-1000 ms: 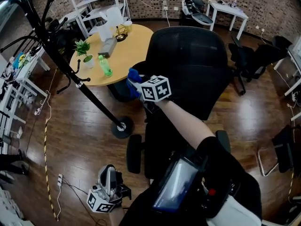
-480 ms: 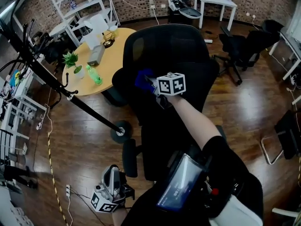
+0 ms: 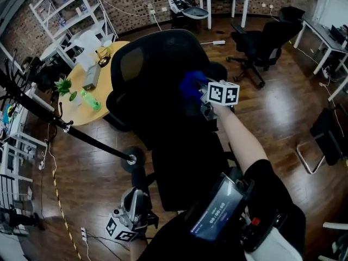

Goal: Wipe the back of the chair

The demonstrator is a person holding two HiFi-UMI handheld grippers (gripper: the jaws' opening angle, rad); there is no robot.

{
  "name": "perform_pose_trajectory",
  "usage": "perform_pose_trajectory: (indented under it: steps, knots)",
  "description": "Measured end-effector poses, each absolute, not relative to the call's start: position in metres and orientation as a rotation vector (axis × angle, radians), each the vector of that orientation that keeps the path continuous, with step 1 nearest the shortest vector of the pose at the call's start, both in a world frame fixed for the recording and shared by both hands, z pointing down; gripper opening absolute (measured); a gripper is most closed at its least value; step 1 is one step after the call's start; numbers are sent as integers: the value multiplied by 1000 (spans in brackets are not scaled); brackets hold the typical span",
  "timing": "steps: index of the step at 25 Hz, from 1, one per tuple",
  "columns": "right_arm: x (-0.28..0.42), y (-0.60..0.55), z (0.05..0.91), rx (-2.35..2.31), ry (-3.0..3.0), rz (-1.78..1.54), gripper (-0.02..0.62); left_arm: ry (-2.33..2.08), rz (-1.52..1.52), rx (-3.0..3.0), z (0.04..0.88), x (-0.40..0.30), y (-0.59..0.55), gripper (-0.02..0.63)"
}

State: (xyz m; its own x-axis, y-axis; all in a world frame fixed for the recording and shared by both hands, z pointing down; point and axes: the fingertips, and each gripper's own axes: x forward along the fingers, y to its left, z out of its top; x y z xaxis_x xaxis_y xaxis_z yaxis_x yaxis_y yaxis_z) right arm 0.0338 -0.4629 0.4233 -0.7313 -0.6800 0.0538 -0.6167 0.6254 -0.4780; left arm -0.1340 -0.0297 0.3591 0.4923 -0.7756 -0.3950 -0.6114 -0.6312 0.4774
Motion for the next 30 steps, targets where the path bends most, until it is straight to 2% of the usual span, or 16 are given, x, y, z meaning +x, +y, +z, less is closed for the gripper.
perform_pose_trajectory:
  steps: [12,19,22,30]
  knots:
    - [205,-468,423,-1620,2288,-703,29,-1063,-813,2484,363,-111,-36,3]
    - [263,-441,417,-1780,2104,-589,31,-1018,-847,2469,367,-119,-38,3]
    - [249,-440,430,-1841,2155,-585,31,-1010,-888,2462,362,-122,-34,3]
    - [123,-451,470,-1759,2344,-647,29,-1145,-930,2403,364,-155,-6,3]
